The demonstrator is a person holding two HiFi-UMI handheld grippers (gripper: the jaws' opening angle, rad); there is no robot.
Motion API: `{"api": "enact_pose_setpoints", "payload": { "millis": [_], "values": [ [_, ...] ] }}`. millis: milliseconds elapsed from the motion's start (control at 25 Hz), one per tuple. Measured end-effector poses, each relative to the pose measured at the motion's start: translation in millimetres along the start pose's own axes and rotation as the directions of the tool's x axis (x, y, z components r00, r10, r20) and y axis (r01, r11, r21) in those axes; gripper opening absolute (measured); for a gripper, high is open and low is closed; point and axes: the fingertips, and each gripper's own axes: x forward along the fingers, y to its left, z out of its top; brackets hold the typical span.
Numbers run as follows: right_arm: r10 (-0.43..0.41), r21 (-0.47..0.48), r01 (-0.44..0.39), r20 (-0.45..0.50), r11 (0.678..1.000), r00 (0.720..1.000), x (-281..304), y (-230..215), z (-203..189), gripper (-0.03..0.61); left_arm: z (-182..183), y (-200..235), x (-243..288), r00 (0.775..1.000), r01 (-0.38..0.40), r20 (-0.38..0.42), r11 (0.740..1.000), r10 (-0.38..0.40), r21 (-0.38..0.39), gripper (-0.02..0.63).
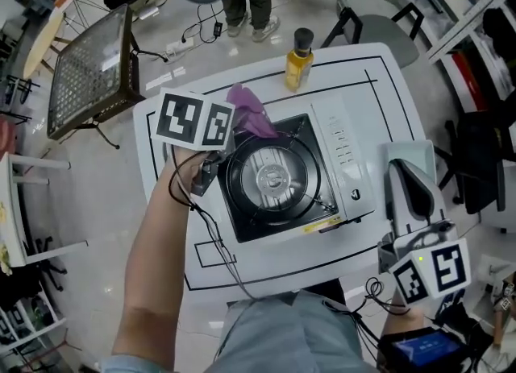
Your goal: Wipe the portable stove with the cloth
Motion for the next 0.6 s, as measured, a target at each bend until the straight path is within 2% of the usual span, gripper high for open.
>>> {"api": "enact_pose_setpoints", "payload": {
  "millis": [160,600],
  "values": [
    [0.018,-0.006,-0.018,0.000,1.000,1.000,7.5,15.4,-0.7,0.054,-10.7,10.9,-8.2,1.000,0.007,0.000,1.000,-0.007,-0.018,0.150],
    [0.047,-0.015,-0.047,0.004,0.999,0.999,22.2,44.5,-1.5,0.054,-33.0,43.7,-29.9,0.999,-0.044,-0.016,0.999,0.044,-0.005,0.150]
  ]
}}
